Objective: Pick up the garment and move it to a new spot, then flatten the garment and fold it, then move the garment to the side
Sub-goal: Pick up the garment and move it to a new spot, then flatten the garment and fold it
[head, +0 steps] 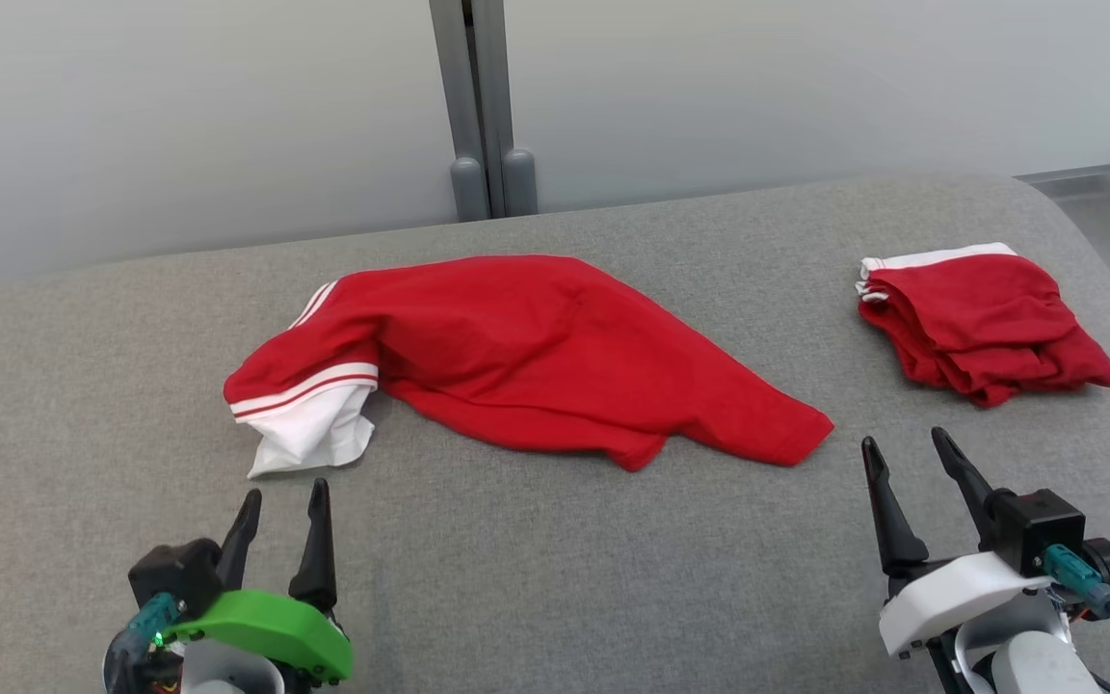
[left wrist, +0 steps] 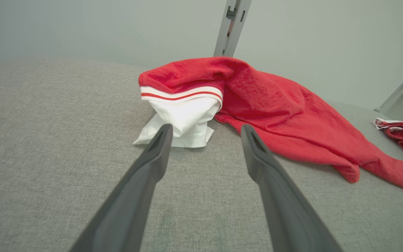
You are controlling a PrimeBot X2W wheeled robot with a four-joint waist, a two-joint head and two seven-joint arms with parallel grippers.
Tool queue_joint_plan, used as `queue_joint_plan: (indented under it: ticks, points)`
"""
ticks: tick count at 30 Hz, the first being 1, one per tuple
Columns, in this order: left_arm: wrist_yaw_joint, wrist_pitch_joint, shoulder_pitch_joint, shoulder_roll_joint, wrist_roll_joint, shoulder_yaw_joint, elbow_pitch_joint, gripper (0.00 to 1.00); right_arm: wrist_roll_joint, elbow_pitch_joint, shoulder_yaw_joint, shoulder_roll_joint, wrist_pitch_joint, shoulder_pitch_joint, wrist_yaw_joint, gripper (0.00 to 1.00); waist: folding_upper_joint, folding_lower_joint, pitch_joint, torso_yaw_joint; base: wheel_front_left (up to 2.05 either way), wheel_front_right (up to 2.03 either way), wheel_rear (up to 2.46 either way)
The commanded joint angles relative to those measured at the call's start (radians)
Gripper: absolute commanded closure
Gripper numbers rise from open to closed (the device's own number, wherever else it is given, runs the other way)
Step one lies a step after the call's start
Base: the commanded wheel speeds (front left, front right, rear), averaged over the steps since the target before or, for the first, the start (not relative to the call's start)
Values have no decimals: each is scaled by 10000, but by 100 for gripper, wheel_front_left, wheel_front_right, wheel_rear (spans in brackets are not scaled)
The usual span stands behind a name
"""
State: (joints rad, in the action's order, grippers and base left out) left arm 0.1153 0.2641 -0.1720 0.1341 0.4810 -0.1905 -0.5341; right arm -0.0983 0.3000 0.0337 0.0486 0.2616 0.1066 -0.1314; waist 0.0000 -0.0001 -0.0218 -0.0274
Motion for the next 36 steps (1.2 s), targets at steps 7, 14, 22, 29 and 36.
queue_joint_plan:
  ticks: [7, 14, 22, 29, 36]
  points:
    - [-190, 1, 1419, -563, -470, 648, 1351, 0, -366, -103, -186, 37, 48, -625, 15, 0, 0, 1, -299, 20, 0, 0, 0]
    - [-314, 0, 2274, -769, -785, 826, 2146, 0, -565, -121, -227, 36, 48, -896, 15, 0, 0, 1, -397, -30, 0, 0, 0]
    - [-364, 0, 2437, -826, -792, 755, 2358, 0, -596, 109, -318, 36, 48, -890, 15, 0, 0, 1, -386, 25, 0, 0, 0]
    - [-415, 1, 2364, -832, -628, 688, 2328, 0, -601, 206, -362, 36, 48, -784, 15, 0, 0, 1, -379, 51, 0, 0, 0]
    - [-467, 1, 2309, -831, -608, 605, 2355, 0, -571, 217, -391, 36, 48, -745, 15, 0, 0, 1, -322, 93, 0, 0, 0]
